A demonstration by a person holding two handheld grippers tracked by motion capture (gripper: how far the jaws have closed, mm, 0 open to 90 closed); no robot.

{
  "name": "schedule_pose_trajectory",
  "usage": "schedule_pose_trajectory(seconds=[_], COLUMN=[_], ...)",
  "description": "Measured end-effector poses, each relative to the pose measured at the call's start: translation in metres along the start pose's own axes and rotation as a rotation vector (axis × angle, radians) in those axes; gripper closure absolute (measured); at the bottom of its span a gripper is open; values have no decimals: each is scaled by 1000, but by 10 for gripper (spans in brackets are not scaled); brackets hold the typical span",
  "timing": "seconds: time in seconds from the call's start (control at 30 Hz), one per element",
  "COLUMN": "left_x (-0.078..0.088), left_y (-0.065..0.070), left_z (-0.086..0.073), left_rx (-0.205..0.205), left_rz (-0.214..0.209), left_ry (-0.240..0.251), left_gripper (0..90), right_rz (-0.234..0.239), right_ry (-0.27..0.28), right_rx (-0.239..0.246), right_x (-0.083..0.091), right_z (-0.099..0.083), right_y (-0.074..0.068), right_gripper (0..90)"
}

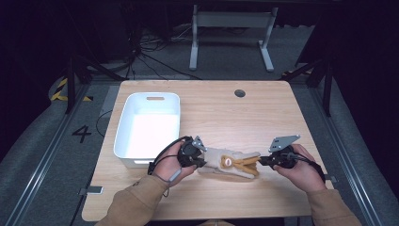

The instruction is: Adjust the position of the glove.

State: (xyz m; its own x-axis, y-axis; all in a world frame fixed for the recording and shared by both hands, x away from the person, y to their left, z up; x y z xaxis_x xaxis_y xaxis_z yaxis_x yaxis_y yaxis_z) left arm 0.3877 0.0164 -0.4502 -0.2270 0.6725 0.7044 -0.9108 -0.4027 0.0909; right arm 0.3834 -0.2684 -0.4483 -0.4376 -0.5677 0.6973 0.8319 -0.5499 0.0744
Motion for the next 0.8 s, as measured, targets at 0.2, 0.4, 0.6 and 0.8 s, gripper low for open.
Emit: schedule_pose_trajectory(seconds=[0.2,0.4,0.6,0.8], left_x=[7,14,13,7], left_y=[2,5,6,4], left_z=[0,0,-6,-14], left_rx=[1,7,21,38], left_rz=[10,4,-8,-17], left_ry=[27,34,3,-30], left_gripper=[891,890,890,891], right_rz=[-16,-34,-39,-33], right_ry=[16,40,54,53], right_rx=[9,13,13,7], right_x=[3,3,-4,-16], right_z=[6,13,15,12], right_y=[3,5,9,12], right_gripper=[870,871,871,871])
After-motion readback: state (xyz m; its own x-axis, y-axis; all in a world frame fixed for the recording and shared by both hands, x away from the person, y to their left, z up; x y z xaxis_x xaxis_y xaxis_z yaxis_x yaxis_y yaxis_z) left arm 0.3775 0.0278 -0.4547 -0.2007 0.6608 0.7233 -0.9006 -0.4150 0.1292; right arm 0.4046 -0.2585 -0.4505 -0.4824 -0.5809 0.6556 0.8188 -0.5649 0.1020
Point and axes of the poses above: each handheld gripper's, and its own axes: x roughly backward along the jaws, z roughly out of its top, y roughly to its right, the point moved 5 cm from there along -x, roughly forward along the jaws, and after that the axes turned 10 degrees about y, right-handed, at the moved point
